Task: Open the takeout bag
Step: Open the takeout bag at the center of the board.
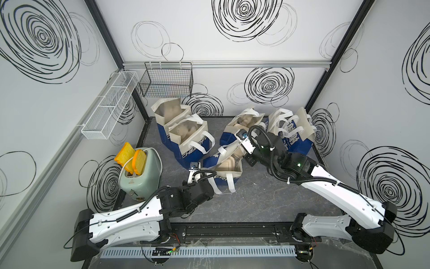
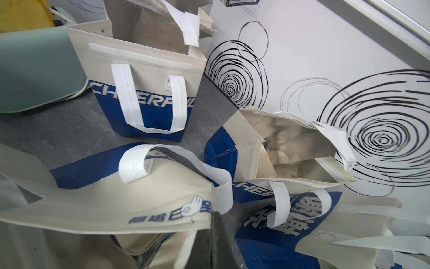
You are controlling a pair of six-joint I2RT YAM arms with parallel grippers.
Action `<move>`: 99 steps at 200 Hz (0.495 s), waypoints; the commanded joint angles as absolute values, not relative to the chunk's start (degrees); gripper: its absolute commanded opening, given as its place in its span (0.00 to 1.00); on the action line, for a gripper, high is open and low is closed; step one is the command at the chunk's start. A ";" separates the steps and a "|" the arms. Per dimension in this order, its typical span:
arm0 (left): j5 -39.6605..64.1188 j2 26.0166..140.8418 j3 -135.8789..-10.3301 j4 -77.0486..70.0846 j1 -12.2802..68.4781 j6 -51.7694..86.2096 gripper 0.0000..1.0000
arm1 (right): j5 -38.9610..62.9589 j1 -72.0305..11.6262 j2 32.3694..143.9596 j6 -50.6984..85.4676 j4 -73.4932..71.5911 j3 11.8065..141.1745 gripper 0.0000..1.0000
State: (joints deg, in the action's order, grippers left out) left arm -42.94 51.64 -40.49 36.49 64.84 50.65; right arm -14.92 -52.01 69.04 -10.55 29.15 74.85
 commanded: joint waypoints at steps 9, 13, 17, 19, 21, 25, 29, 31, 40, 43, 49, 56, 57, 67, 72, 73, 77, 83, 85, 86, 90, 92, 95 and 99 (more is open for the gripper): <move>-44.21 51.08 -41.11 40.47 64.86 53.36 0.00 | -6.98 -52.02 70.21 -10.47 26.77 78.06 0.00; -44.09 51.04 -41.13 40.09 64.83 53.43 0.00 | -6.25 -52.30 70.79 -10.46 26.85 78.39 0.00; -43.92 50.94 -41.18 39.66 64.86 53.51 0.00 | -5.93 -52.65 71.45 -10.46 26.89 78.82 0.00; -43.83 50.94 -41.17 39.47 64.86 53.59 0.00 | -5.72 -52.80 71.81 -10.46 26.94 79.05 0.00; -43.78 50.86 -41.21 39.27 64.86 53.67 0.00 | -5.63 -52.99 72.22 -10.46 27.02 79.31 0.00; -43.56 50.84 -41.22 38.90 64.81 53.82 0.00 | -5.44 -53.37 72.96 -10.44 27.18 79.71 0.00; -43.36 50.80 -41.18 38.58 64.80 53.99 0.00 | -5.11 -53.83 73.82 -10.46 27.38 80.30 0.00; -43.27 50.80 -41.25 38.47 64.85 54.15 0.00 | -4.90 -54.00 74.24 -10.46 27.48 80.59 0.00; -42.77 50.84 -41.39 37.81 64.84 54.71 0.00 | -4.32 -54.95 76.29 -10.46 27.96 81.93 0.00; -42.58 50.83 -41.46 37.69 64.83 54.94 0.00 | -4.24 -55.20 76.92 -10.46 28.10 82.45 0.00; -42.26 50.80 -41.54 37.39 64.85 55.28 0.00 | -3.94 -55.67 78.31 -10.29 28.30 83.27 0.00; -42.06 50.77 -41.78 37.22 64.81 55.92 0.00 | -3.45 -56.06 79.76 -10.15 28.67 84.17 0.00; -42.08 50.74 -41.81 37.20 64.79 56.04 0.00 | -3.44 -56.11 79.96 -10.13 28.70 84.32 0.00; -41.72 50.50 -42.09 37.03 64.90 56.94 0.00 | -3.43 -56.41 81.88 -9.56 28.74 85.45 0.00; -41.62 50.32 -42.20 36.85 64.95 57.32 0.00 | -3.15 -56.45 82.74 -9.27 28.92 86.09 0.00; -41.60 50.25 -42.19 36.79 64.95 57.40 0.00 | -3.11 -56.48 82.94 -9.25 28.96 86.24 0.00; -41.50 49.96 -42.39 36.62 64.93 57.83 0.00 | -2.91 -56.51 83.67 -9.23 29.20 86.90 0.00; -41.36 49.65 -42.53 36.50 64.95 58.62 0.00 | -2.98 -56.75 84.75 -9.18 29.66 87.97 0.00; -41.28 49.46 -42.54 36.39 64.95 58.84 0.00 | -3.07 -56.77 85.04 -9.15 29.81 88.31 0.00; -41.25 49.43 -42.54 36.39 64.95 59.00 0.00 | -3.12 -56.82 85.24 -9.15 29.84 88.54 0.00; -41.15 49.17 -42.54 36.28 64.95 59.53 0.00 | -3.35 -57.01 85.75 -9.06 30.07 89.14 0.02; -41.14 48.99 -42.56 36.25 64.95 59.82 0.00 | -3.39 -57.03 86.06 -9.05 30.17 89.43 0.04; -41.06 48.74 -42.60 36.15 64.95 60.24 0.00 | -3.42 -57.13 86.45 -9.05 30.37 90.04 0.08; -41.05 48.43 -42.54 36.04 64.95 60.90 0.00 | -3.38 -57.22 86.98 -9.12 30.69 90.68 0.13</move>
State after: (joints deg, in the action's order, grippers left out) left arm -41.28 50.48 -40.66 37.47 64.84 55.88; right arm -5.15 -56.38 84.79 -9.82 29.26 86.48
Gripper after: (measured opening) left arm 0.049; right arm 0.061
